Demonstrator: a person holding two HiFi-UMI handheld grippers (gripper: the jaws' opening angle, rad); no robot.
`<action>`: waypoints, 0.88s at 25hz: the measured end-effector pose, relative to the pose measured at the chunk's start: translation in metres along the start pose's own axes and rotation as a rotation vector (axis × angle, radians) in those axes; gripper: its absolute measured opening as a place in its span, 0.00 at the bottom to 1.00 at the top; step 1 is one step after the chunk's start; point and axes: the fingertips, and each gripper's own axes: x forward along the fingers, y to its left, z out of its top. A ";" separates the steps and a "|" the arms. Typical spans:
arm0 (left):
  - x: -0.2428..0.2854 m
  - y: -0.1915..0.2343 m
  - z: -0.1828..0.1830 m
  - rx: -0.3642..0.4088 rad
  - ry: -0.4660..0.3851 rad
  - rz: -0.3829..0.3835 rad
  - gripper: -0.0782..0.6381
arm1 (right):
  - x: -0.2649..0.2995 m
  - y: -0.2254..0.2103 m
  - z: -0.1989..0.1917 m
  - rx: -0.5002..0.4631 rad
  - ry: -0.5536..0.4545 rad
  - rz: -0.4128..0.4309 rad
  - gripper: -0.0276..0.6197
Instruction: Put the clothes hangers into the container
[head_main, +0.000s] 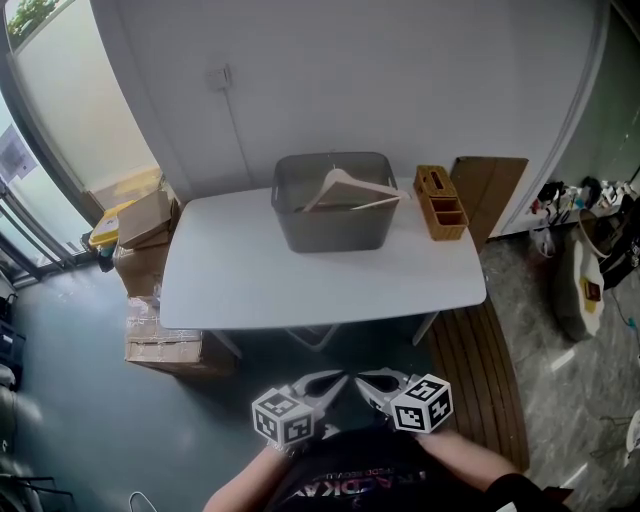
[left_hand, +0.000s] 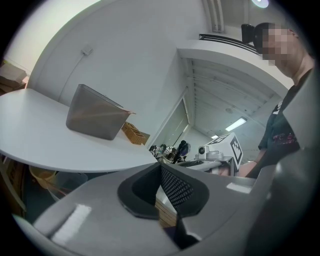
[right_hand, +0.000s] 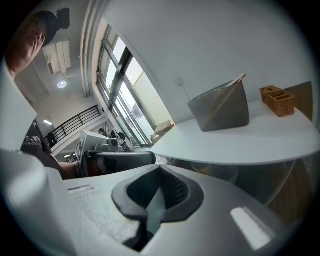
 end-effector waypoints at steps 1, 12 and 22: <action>0.000 -0.001 -0.001 0.000 0.001 0.001 0.11 | -0.001 0.001 -0.001 0.000 -0.001 0.002 0.05; 0.002 -0.019 -0.013 0.013 0.020 -0.011 0.11 | -0.017 0.006 -0.014 0.008 -0.020 0.012 0.05; 0.005 -0.024 -0.016 0.025 0.036 -0.027 0.11 | -0.020 0.007 -0.019 0.010 -0.024 0.007 0.05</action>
